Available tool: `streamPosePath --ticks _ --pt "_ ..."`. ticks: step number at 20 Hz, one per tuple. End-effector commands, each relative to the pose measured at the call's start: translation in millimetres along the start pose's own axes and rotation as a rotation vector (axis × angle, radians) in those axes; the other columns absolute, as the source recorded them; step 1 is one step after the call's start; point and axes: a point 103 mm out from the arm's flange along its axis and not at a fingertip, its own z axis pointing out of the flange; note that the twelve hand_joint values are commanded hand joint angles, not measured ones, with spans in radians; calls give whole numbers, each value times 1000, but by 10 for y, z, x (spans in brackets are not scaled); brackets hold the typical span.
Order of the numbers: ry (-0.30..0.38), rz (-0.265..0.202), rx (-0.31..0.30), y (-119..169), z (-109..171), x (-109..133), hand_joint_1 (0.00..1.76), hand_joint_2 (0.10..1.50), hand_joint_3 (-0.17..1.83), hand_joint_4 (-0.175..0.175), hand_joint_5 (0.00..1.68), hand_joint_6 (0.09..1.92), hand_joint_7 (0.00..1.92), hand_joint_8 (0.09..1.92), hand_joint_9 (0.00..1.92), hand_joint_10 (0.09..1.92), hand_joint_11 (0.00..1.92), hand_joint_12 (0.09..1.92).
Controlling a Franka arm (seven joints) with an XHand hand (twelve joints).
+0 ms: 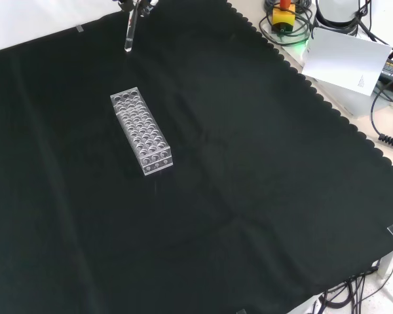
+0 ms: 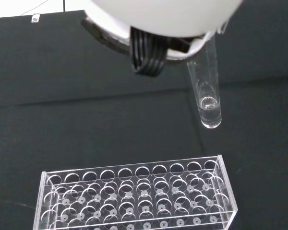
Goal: Shake the test tube.
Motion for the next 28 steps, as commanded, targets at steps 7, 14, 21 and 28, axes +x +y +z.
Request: streamPosePath --ticks 7,14,21,28 --pt "42 -178 28 1 145 913 1438 592 666 -175 1350 368 1446 649 1493 137 805 1256" --pt "98 -321 45 -109 148 1530 1438 592 667 -175 1351 366 1447 648 1495 134 805 1256" --pt "129 -426 50 -241 125 1869 1438 592 667 -175 1351 364 1447 646 1497 129 805 1255" --pt "89 -383 60 -169 189 1719 1438 591 667 -175 1352 363 1448 645 1499 125 805 1255"
